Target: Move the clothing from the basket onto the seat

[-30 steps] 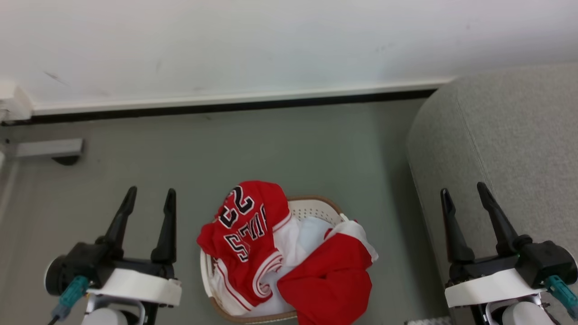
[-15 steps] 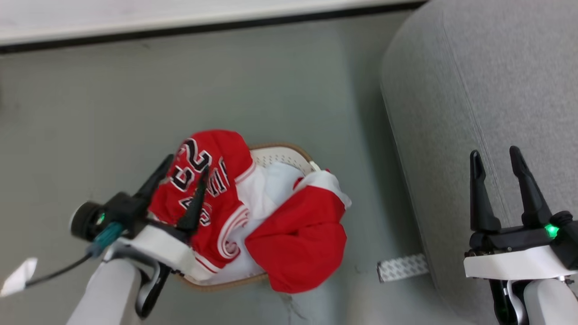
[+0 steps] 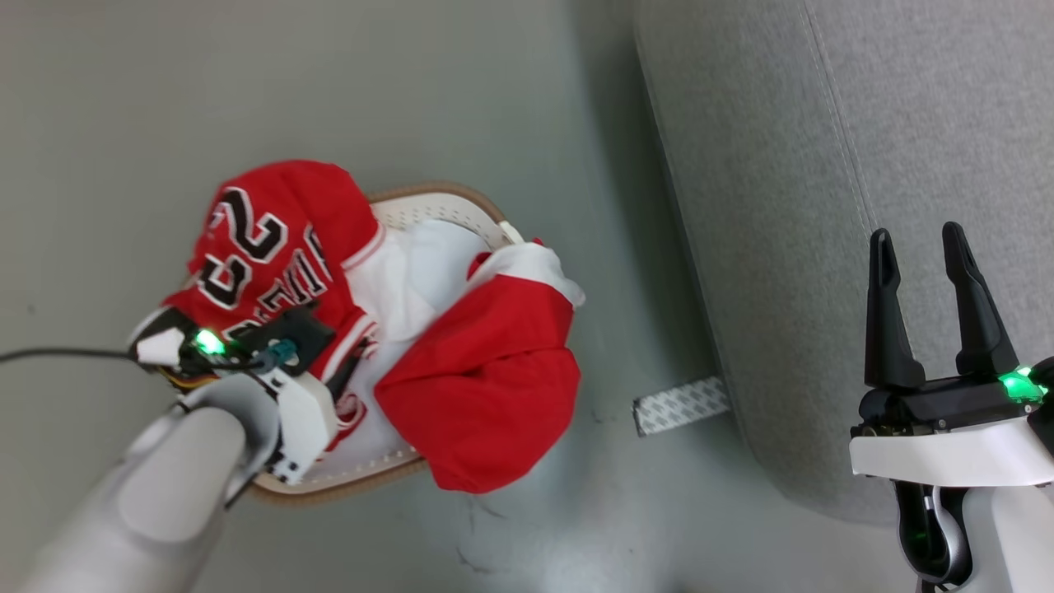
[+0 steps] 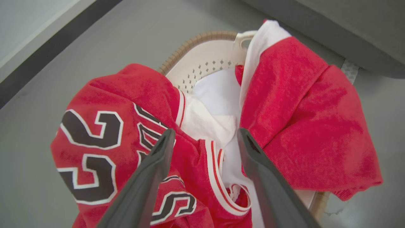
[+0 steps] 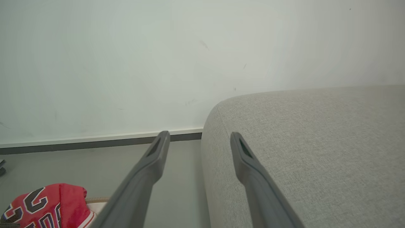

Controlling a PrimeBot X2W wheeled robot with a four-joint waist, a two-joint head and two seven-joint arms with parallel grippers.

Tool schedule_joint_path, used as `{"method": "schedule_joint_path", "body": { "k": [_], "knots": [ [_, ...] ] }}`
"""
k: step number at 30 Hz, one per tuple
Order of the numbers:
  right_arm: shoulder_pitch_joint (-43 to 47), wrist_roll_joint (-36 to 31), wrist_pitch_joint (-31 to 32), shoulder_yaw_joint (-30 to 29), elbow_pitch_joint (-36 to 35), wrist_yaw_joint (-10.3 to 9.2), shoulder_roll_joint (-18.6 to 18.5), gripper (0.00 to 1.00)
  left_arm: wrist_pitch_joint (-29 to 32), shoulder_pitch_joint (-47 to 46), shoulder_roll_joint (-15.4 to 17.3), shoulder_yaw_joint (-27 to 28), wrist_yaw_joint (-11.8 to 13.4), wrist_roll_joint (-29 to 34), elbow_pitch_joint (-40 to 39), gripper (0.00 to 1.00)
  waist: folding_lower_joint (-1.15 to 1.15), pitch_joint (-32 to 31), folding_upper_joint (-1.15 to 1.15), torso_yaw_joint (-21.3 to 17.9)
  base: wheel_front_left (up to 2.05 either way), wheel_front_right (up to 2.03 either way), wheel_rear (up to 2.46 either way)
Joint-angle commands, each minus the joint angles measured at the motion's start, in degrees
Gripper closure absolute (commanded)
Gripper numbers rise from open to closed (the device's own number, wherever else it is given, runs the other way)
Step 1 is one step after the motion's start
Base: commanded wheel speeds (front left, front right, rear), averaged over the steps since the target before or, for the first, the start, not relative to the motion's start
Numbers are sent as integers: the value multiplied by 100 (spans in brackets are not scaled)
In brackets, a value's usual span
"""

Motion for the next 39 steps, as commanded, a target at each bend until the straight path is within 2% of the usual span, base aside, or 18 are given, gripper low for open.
{"method": "schedule_joint_path", "body": {
  "k": [1, 10, 18, 25, 31, 32, 34, 35, 39],
  "knots": [
    [-56, 77, 2, 2, -30, -12, -13, 0, 59, -148, 120, -95, 10, 27, 98, 0, -1, 202, 0, -174, 0, 0, 0],
    [-134, 382, 2, 180, -112, -12, -13, 0, 619, -975, 524, -1506, 10, -28, 958, 0, -1, 739, 0, -495, 0, 0, 0],
    [-172, 503, 2, 266, -169, -12, -12, 0, 1066, -1364, 552, -2530, 9, -238, 1311, 0, -1, 1066, 0, -625, 0, 0, 0],
    [-274, 591, 2, 399, -211, -12, -13, 0, 1667, -1610, 555, -2936, 9, -539, 1602, 0, -1, 1259, 0, -689, 0, 0, 0],
    [-303, 648, 2, 469, -202, -12, -13, 0, 1694, -1684, 564, -3073, 9, -743, 1529, 0, -1, 1337, 0, -730, 0, 0, 0],
    [-299, 650, 2, 463, -190, -12, -13, 0, 1660, -1697, 569, -3078, 9, -793, 1514, 24, -1, 1336, 0, -728, 0, 0, 0],
    [-301, 646, 2, 446, -161, -12, -13, 0, 1639, -1718, 570, -3084, 9, -904, 1534, 87, -1, 1322, 0, -721, 0, 0, 0],
    [-305, 638, 2, 435, -146, -12, -13, 0, 1577, -1735, 562, -3084, 9, -915, 1533, 100, -1, 1308, 0, -713, 0, 0, 0],
    [-363, 595, 2, 410, -129, -12, -13, 0, 1457, -1714, 498, -3106, 9, -996, 1574, 100, -1, 1227, 0, -668, 0, 0, 0]
  ]
}}
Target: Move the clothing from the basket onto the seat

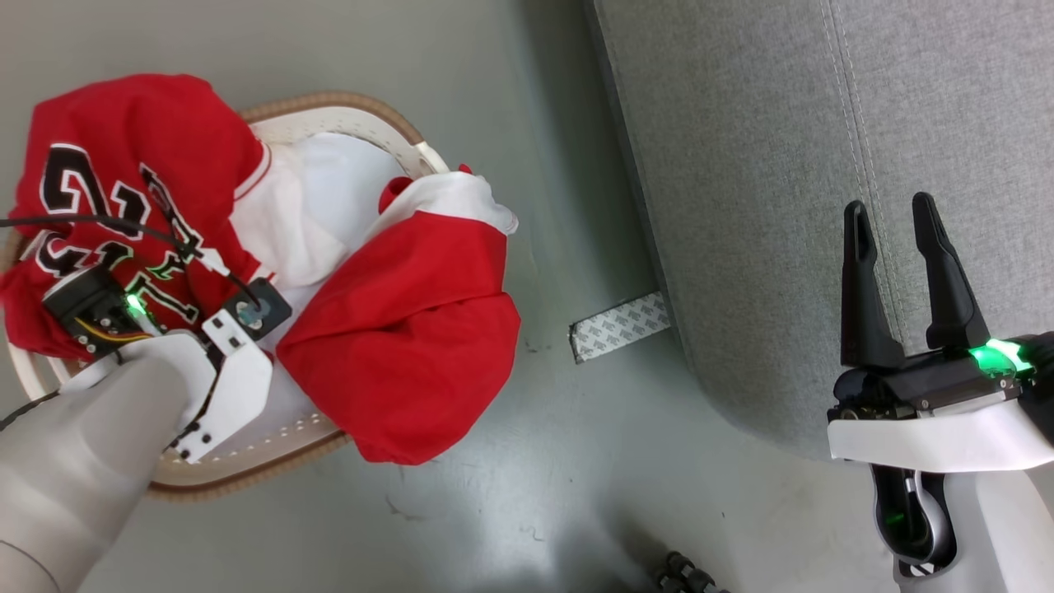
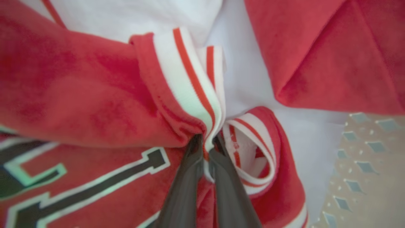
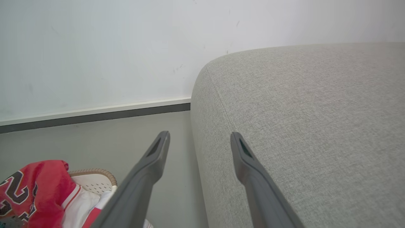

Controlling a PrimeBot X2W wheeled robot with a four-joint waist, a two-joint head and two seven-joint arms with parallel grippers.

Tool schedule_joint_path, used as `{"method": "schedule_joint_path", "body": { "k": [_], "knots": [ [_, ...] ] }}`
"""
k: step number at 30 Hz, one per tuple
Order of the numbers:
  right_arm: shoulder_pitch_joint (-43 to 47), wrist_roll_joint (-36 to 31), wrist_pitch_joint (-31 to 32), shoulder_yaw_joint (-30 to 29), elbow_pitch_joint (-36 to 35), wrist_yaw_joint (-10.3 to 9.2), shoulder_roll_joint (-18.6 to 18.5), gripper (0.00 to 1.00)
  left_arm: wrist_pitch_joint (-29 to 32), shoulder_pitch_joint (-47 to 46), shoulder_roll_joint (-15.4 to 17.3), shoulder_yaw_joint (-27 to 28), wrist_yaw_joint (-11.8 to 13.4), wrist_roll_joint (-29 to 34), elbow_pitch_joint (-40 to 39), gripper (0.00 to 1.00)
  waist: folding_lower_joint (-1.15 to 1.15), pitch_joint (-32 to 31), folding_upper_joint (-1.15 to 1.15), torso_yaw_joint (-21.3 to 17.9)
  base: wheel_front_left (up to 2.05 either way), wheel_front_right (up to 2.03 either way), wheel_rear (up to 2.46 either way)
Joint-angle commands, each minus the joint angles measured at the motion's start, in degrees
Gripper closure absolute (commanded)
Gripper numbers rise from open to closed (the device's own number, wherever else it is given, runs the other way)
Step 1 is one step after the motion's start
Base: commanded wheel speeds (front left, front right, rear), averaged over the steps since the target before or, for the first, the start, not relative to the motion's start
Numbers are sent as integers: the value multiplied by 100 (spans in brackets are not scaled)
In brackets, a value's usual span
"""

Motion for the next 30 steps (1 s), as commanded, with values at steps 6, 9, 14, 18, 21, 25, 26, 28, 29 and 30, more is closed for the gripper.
{"method": "schedule_joint_path", "body": {
  "k": [6, 9, 14, 18, 21, 25, 26, 28, 29, 30],
  "knots": [
    [-93, -129, 2, -81, 75, -12, -14, 0, -369, 68, -191, -24, 8, -223, 47, 100, -1, -334, 0, 163, 0, 0, 0],
    [-31, -251, 2, -192, 135, -12, -15, 0, -611, 179, -399, 0, 8, -337, 78, 100, -1, -654, 0, 315, 0, 0, 0],
    [76, -544, 2, -373, 284, -12, -17, 0, -1185, 448, -858, 156, 39, -646, 195, 100, -1, -1375, 0, 687, 0, 0, 0],
    [198, -780, 2, -464, 401, -12, -18, 0, -1645, 623, -1219, 317, 33, -863, 248, 100, -1, -1942, 0, 1016, 0, 0, 0],
    [239, -918, 2, -521, 473, -12, -18, 0, -1872, 705, -1391, 386, 30, -994, 268, 100, -1, -2228, 0, 1188, 0, 0, 0],
    [407, -1086, 2, -602, 596, -12, -19, 0, -2165, 850, -1684, 634, 22, -1300, 270, 100, -1, -2739, 0, 1514, 0, 0, 0],
    [451, -1119, 2, -619, 640, -12, -19, 0, -2228, 875, -1752, 739, 20, -1432, 240, 100, -1, -2866, 0, 1592, 0, 0, 0],
    [568, -1135, 2, -642, 728, -12, -18, 0, -2321, 949, -1900, 1078, 16, -1754, 111, 100, -1, -3181, 0, 1796, 0, 0, 0],
    [610, -1132, 2, -642, 743, -12, -18, 0, -2336, 970, -1923, 1157, 14, -1779, 43, 100, -1, -3285, 0, 1860, 0, 0, 0],
    [658, -1123, 2, -620, 767, -12, -18, 0, -2351, 987, -1937, 1248, 13, -1854, -30, 100, -1, -3371, 0, 1911, 0, 0, 0]
  ]
}}
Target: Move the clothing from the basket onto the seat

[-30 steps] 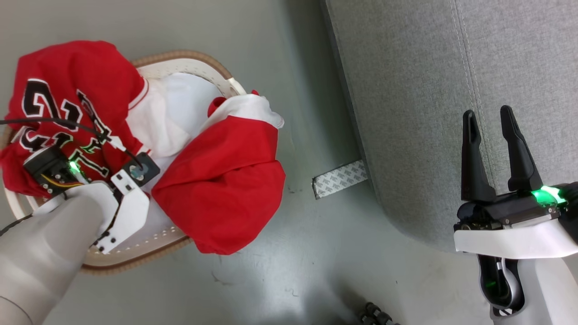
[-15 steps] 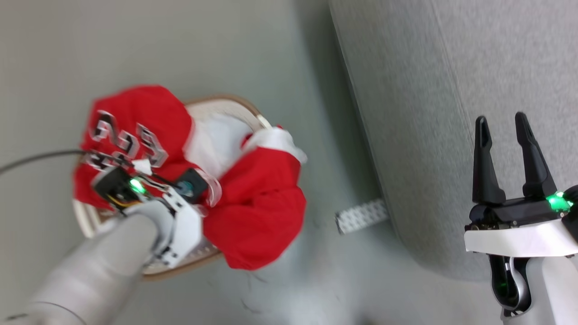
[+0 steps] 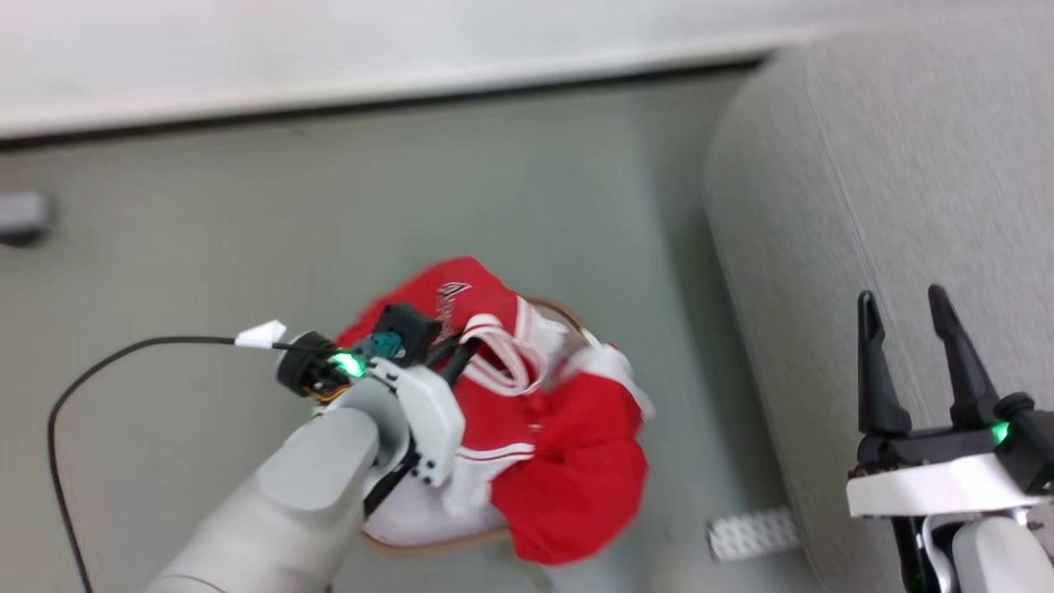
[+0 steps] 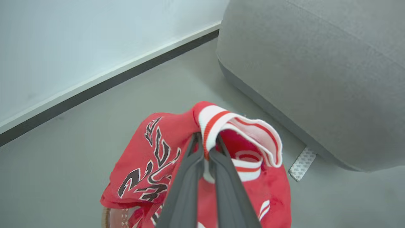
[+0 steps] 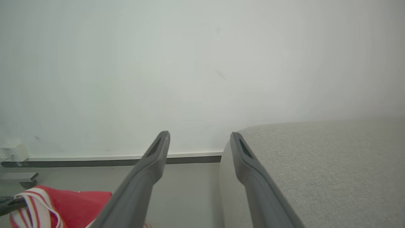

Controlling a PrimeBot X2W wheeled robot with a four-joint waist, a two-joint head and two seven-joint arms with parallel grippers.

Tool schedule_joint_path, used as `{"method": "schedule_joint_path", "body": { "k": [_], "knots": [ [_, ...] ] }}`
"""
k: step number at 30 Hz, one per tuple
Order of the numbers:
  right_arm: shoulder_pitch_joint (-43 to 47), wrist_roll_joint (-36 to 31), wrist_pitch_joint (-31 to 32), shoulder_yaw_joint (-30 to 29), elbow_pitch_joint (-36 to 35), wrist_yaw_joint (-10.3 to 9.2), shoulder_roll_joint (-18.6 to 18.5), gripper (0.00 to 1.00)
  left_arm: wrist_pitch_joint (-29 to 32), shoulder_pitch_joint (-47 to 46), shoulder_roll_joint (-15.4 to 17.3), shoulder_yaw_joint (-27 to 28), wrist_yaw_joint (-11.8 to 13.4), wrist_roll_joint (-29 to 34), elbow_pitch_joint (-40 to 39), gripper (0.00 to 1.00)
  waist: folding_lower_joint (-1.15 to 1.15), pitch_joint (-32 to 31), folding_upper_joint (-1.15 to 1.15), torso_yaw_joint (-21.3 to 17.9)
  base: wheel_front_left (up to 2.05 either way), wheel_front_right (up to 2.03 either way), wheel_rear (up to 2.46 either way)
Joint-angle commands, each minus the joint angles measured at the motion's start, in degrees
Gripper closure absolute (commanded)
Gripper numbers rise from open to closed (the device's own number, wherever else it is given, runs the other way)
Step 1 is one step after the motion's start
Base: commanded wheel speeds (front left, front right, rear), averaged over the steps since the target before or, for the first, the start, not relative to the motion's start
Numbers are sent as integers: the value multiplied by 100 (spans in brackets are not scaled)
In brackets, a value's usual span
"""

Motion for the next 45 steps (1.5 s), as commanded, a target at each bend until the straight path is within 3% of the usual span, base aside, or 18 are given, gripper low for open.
{"method": "schedule_joint_path", "body": {
  "k": [1, 17, 25, 38, 45],
  "knots": [
    [145, -16, 2, 12, 51, -12, -24, 0, -36, 123, -40, 142, -11, -95, -157, 100, 1, -609, 0, 512, 0, 0, 0],
    [644, 11, 3, 258, 454, -12, -26, 0, -42, 20, -66, 1292, 51, -321, -1856, 100, 1, -1595, 0, 997, 0, 0, 0],
    [769, 62, 3, 450, 564, -12, -24, 0, 16, -199, -29, 1636, 108, -613, -2700, 100, 1, -1769, 0, 1089, 0, 0, 0],
    [739, 208, 3, 767, 540, -12, -23, 0, 265, 128, 156, 1663, 374, -750, -3398, 100, 1, -1822, 0, 1128, 0, 0, 0],
    [619, 617, 3, 1688, 189, -12, -236, 0, 330, 172, 182, 1635, 414, -779, -3496, 100, 1, -1791, 0, 1151, 0, 0, 0]
  ]
}}
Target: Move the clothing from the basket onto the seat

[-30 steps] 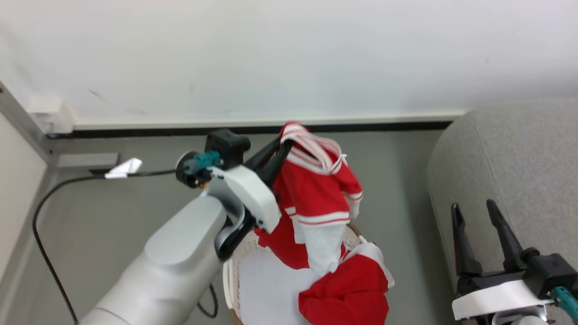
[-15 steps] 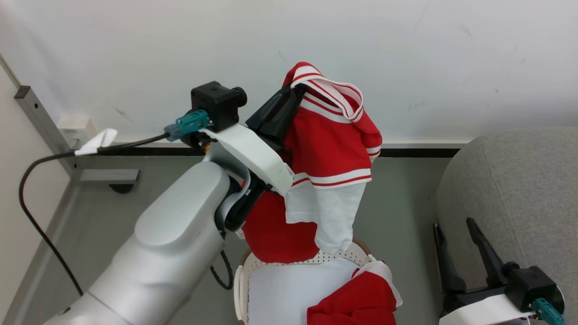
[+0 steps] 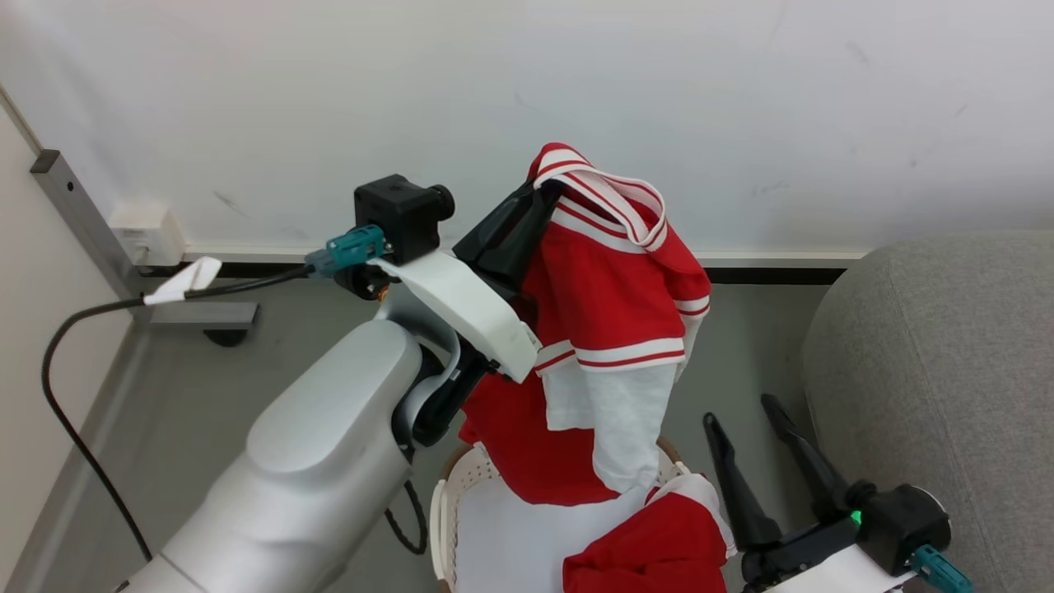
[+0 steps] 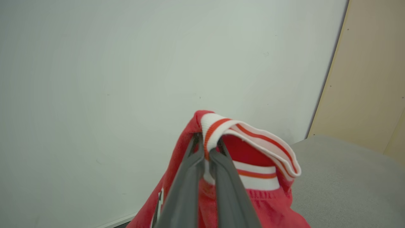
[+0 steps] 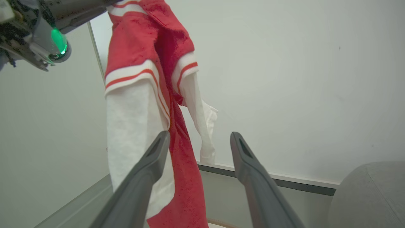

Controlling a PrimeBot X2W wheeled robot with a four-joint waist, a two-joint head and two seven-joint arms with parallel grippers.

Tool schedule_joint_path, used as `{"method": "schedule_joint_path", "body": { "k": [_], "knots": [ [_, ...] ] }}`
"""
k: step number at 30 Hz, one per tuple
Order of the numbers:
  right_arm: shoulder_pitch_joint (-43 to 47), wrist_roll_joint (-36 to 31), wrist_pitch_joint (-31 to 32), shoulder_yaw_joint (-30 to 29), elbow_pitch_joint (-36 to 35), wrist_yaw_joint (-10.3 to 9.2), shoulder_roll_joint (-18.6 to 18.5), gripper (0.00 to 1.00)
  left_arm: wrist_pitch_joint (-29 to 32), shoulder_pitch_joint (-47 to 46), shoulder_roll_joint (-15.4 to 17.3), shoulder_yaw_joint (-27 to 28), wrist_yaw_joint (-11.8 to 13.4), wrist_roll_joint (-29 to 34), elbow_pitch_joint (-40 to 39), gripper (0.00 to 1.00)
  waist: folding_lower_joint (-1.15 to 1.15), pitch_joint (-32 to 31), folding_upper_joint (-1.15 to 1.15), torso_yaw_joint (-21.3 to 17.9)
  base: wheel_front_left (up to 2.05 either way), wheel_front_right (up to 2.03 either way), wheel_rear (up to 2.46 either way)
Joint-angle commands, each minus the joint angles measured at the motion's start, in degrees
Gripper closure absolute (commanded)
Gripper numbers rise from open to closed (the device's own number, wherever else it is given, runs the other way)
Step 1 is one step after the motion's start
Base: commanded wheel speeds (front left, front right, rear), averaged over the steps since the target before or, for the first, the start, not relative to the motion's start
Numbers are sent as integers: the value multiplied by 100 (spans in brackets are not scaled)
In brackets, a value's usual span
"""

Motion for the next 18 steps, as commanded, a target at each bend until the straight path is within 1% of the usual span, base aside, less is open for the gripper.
{"method": "schedule_joint_path", "body": {
  "k": [1, 4, 9, 11, 18],
  "knots": [
    [-86, 81, 3, 176, -80, -12, -108, 0, 15, 42, 27, 13, 23, -19, -36, 100, 0, 5, 0, 8, 0, 0, 0],
    [-219, 253, 3, 699, -127, -12, -286, 0, 21, 31, 7, -4, 19, -30, -48, 100, 0, 16, 0, 37, 0, 0, 0],
    [-653, 429, 4, 1309, 254, -12, -387, 0, 32, 19, -59, -63, -4, -51, -72, 100, 0, 45, 0, 145, 0, 0, 0],
    [-860, 451, 3, 1527, 569, -12, -416, 0, 33, 33, -107, -117, -26, -45, -81, 100, 0, 54, 0, 222, 0, 0, 0],
    [-1555, 718, 3, 1952, 1763, -12, -334, 0, 67, 79, -334, -349, -119, -56, -80, 100, 0, 11, 0, 576, 0, 0, 0]
  ]
}}
